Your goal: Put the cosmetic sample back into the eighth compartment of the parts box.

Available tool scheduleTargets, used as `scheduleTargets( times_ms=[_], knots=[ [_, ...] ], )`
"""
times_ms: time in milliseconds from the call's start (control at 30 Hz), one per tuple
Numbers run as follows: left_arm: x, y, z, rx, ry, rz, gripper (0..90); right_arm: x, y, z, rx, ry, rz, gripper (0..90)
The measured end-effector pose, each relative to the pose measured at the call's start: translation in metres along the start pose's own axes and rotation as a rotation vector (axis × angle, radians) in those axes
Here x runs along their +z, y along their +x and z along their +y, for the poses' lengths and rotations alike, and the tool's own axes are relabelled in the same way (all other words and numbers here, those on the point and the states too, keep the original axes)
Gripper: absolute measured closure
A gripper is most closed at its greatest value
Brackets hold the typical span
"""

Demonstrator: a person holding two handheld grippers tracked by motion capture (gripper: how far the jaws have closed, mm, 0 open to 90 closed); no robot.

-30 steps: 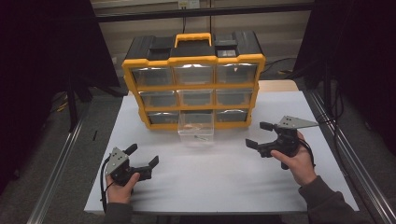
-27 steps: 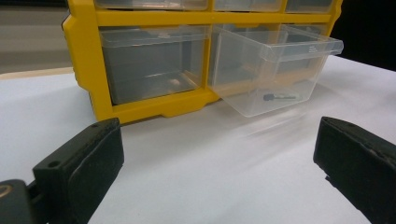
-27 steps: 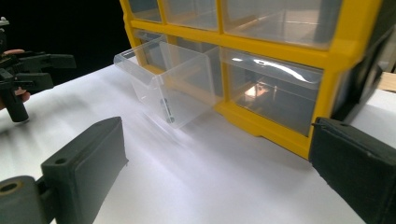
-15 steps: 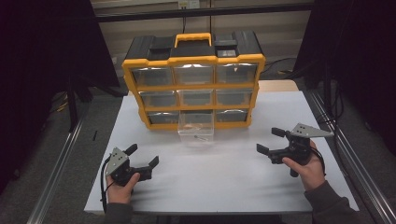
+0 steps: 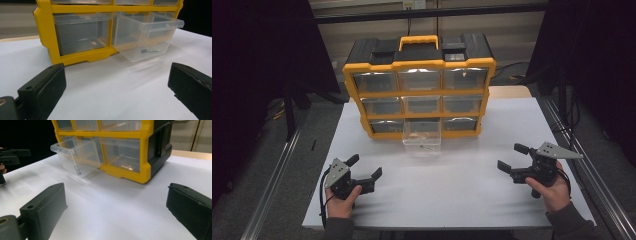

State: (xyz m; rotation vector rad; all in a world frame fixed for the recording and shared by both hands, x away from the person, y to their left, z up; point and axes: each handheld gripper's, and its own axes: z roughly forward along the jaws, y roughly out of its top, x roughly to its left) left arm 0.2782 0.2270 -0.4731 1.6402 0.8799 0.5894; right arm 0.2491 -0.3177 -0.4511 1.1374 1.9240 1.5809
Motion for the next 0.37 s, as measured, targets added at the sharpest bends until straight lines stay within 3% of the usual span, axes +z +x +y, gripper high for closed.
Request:
scheduleTargets(
  times_ms=[367],
  knots=[
    [0.001,0.001,0.0,0.001,-0.008,-0.008,1.7,-0.011,-0.001,-0.018,-0.021,-0.004,-0.042,1.6]
  ],
)
